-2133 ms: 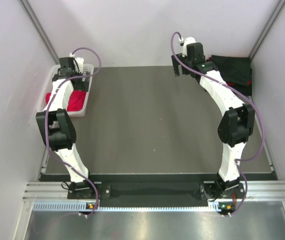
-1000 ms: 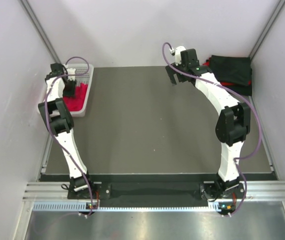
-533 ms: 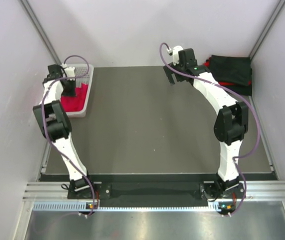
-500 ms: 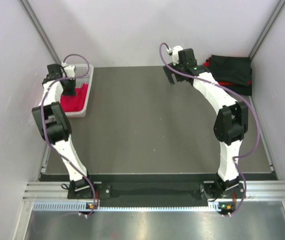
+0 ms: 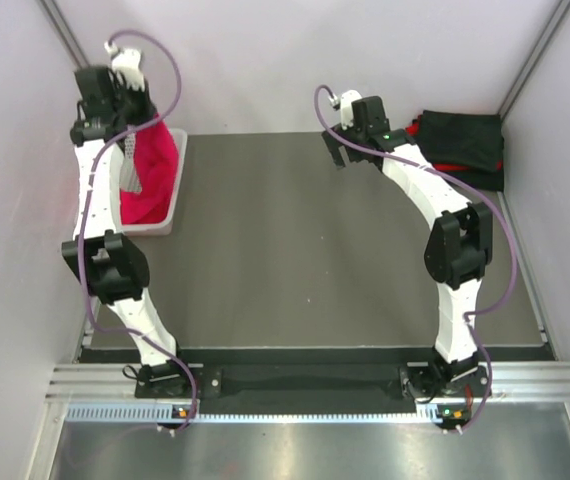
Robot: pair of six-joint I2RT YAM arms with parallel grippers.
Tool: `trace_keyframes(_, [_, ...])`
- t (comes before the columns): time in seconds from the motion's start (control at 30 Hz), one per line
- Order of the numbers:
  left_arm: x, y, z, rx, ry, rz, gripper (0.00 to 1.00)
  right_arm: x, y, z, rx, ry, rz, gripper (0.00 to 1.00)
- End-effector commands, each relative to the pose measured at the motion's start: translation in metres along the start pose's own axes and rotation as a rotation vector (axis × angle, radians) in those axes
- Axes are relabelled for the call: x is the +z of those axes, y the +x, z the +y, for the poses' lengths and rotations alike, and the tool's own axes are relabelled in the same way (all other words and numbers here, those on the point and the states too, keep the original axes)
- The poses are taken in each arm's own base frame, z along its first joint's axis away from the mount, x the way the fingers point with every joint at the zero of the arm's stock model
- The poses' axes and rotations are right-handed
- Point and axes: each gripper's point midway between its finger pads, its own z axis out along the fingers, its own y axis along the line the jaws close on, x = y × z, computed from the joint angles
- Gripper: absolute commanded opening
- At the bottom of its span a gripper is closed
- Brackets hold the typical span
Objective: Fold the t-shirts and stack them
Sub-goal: Grab the tshirt from the pile, then move the tshirt to the center of the board
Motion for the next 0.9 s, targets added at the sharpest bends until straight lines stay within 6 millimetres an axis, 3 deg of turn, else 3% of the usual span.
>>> trace_keyframes(0.0, [-0.043,-0.128,-0.060,0.106,0.138,-0.319,0.00,-0.015,-0.019,-0.004,-0.019,0.040,-0.051,1.00])
trace_keyframes(0.13, [-0.081,-0.204,-0.113,0.159,0.231,-0.537,0.00,-0.023,-0.031,-0.014,-0.051,0.053,-0.081,1.00])
trace_keyframes(0.17, [-0.097,-0.224,-0.123,0.182,0.241,-0.606,0.00,-0.024,-0.034,-0.015,-0.054,0.049,-0.090,1.00])
trace_keyframes(0.2, [-0.107,-0.238,-0.146,0.199,0.278,-0.660,0.00,-0.025,-0.037,-0.017,-0.054,0.048,-0.098,1.00])
trace_keyframes(0.27, [-0.138,-0.273,-0.164,0.233,0.295,-0.808,0.00,-0.029,-0.048,-0.020,-0.049,0.059,-0.123,1.00])
trace_keyframes(0.3, [-0.150,-0.284,-0.181,0.238,0.328,-0.857,0.00,-0.029,-0.052,-0.023,-0.047,0.070,-0.130,1.00])
trace_keyframes(0.37, [-0.181,-0.308,-0.198,0.246,0.359,-0.976,0.00,-0.030,-0.052,-0.030,-0.032,0.106,-0.129,1.00])
trace_keyframes(0.43, [-0.195,-0.317,-0.217,0.226,0.410,-1.023,0.00,-0.031,-0.049,-0.038,-0.008,0.149,-0.121,1.00])
trace_keyframes(0.57, [-0.222,-0.327,-0.235,0.189,0.489,-1.088,0.00,-0.044,-0.052,-0.062,0.029,0.215,-0.142,1.00])
trace_keyframes(0.77, [-0.252,-0.334,-0.260,0.209,0.543,-1.155,0.00,-0.061,-0.060,-0.113,0.089,0.287,-0.179,1.00])
trace_keyframes(0.87, [-0.276,-0.343,-0.277,0.229,0.549,-1.235,0.00,-0.066,-0.062,-0.139,0.105,0.327,-0.194,1.00])
